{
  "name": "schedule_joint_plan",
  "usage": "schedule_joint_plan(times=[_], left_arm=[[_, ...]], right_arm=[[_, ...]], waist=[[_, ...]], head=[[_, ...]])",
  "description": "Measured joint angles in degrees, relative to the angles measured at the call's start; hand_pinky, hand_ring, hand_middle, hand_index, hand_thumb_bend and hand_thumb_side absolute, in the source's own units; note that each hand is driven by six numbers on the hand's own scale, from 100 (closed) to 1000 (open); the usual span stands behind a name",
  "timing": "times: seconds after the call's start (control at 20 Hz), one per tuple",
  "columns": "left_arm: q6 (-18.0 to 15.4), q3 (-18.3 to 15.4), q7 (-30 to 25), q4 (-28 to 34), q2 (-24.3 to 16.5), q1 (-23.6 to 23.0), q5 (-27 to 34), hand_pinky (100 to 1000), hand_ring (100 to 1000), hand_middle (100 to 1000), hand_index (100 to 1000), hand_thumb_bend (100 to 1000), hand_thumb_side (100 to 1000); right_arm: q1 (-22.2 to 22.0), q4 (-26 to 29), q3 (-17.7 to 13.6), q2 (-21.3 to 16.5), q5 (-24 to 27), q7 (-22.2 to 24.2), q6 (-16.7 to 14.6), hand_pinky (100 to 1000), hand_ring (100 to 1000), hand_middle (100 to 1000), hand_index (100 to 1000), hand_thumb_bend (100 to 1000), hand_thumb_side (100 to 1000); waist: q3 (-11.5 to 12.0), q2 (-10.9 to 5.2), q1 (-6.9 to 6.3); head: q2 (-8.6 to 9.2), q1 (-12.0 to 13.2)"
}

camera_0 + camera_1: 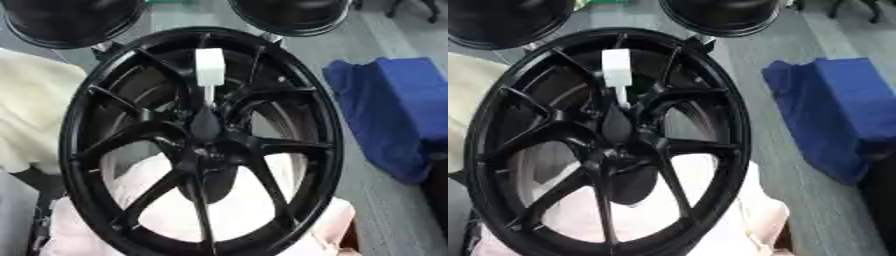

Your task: Pull the pin out of the wheel hub.

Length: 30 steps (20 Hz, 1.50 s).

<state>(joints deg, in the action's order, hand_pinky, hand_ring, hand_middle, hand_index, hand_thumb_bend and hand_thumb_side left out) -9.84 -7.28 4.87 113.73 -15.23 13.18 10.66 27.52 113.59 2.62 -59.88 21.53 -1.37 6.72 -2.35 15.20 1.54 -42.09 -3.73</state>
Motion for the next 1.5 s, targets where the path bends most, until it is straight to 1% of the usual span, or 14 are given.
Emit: schedule_joint_plan(times=[0.15, 0.25, 0.35, 0.45, 0.5, 0.55, 0.65, 0.75, 0.85, 1.0, 1.2, 1.35, 1.5], left_arm=[[0.15, 0.16, -0.18, 0.0, -0.18, -0.02, -0.13, 854, 622, 585, 728, 255, 641], [0.24, 0.36, -0.33, 0.0, -0.48, -0.03, -0.22, 854, 622, 585, 728, 254, 642], [0.22, 0.43, -0.51, 0.0, -0.49, -0.03, -0.37, 854, 622, 585, 728, 254, 642], [0.2, 0.56, -0.62, 0.0, -0.5, -0.03, -0.43, 854, 622, 585, 728, 254, 642], [0.2, 0.65, -0.66, 0.0, -0.5, -0.04, -0.46, 854, 620, 584, 728, 251, 646], [0.24, 0.74, -0.75, 0.0, -0.51, -0.03, -0.51, 854, 619, 583, 728, 251, 646], [0.29, 1.09, -1.03, 0.0, -0.75, 0.01, -0.56, 854, 619, 583, 728, 250, 647], [0.34, 1.31, -1.37, 0.0, -1.03, 0.02, -0.56, 854, 618, 583, 728, 250, 647], [0.42, 1.47, -1.63, 0.0, -1.03, 0.02, -0.56, 854, 618, 582, 728, 250, 648], [0.49, 1.63, -1.81, 0.0, -1.03, 0.02, -0.58, 855, 618, 583, 728, 250, 647], [0.47, 1.67, -1.85, 0.0, -1.04, 0.0, -0.58, 855, 618, 583, 728, 249, 648], [0.48, 1.7, -1.85, 0.0, -1.05, -0.01, -0.58, 855, 618, 583, 728, 250, 647], [0.49, 1.72, -1.86, 0.0, -1.33, -0.01, -0.58, 855, 618, 583, 728, 250, 647]], right_arm=[[2.32, 0.2, 1.98, -3.4, -3.87, 4.9, 1.76, 794, 783, 707, 713, 389, 428], [3.94, 0.29, 3.53, -5.01, -6.7, 8.23, 2.64, 800, 800, 727, 734, 408, 413], [5.44, 0.31, 5.07, -6.14, -9.46, 11.37, 3.2, 800, 800, 727, 734, 408, 413], [6.28, 0.33, 5.96, -6.67, -11.53, 13.51, 3.57, 800, 800, 727, 734, 408, 413], [6.36, 0.33, 6.24, -6.8, -12.16, 14.21, 3.67, 813, 828, 761, 776, 460, 375], [6.49, 0.33, 6.56, -7.04, -12.67, 14.78, 3.65, 813, 830, 763, 779, 465, 372], [6.93, 0.34, 7.92, -8.07, -13.92, 16.0, 3.01, 813, 832, 765, 783, 472, 366], [8.08, 0.35, 10.13, -8.88, -15.47, 17.53, 2.07, 814, 835, 769, 787, 480, 358], [9.88, 0.37, 12.69, -9.03, -17.09, 19.2, 1.61, 815, 837, 771, 790, 481, 356], [13.32, 0.38, 16.87, -8.05, -19.67, 21.76, 2.22, 815, 835, 770, 787, 484, 350], [18.53, -0.44, 21.78, -4.53, -21.95, 25.23, 3.92, 813, 832, 767, 782, 497, 338], [22.11, -2.65, 23.61, -1.49, -22.12, 27.86, 5.11, 810, 828, 763, 776, 513, 324], [25.05, -5.29, 24.36, 1.47, -21.83, 30.66, 6.51, 808, 825, 761, 773, 524, 314]], waist=[[0.37, 0.03, 0.44], [0.68, 0.2, 0.68], [0.91, 0.39, 1.03], [0.92, 0.41, 1.12], [0.92, 0.41, 1.07], [1.15, 0.55, 1.15], [2.6, 0.97, 1.74], [2.91, 1.09, 2.25], [2.97, 1.09, 2.13], [3.06, 1.09, 2.17], [3.01, 1.06, 2.17], [3.0, 1.03, 2.32], [3.1, 1.0, 2.54]], head=[[-0.12, -0.34], [-0.12, -0.65], [-0.12, -0.97], [-0.12, -1.06], [-0.12, -1.11], [-0.12, -1.33], [-0.09, -2.06], [-0.08, -2.73], [-0.07, -3.15], [-0.06, -3.38], [-0.08, -3.39], [-0.11, -3.22], [-0.12, -3.2]])
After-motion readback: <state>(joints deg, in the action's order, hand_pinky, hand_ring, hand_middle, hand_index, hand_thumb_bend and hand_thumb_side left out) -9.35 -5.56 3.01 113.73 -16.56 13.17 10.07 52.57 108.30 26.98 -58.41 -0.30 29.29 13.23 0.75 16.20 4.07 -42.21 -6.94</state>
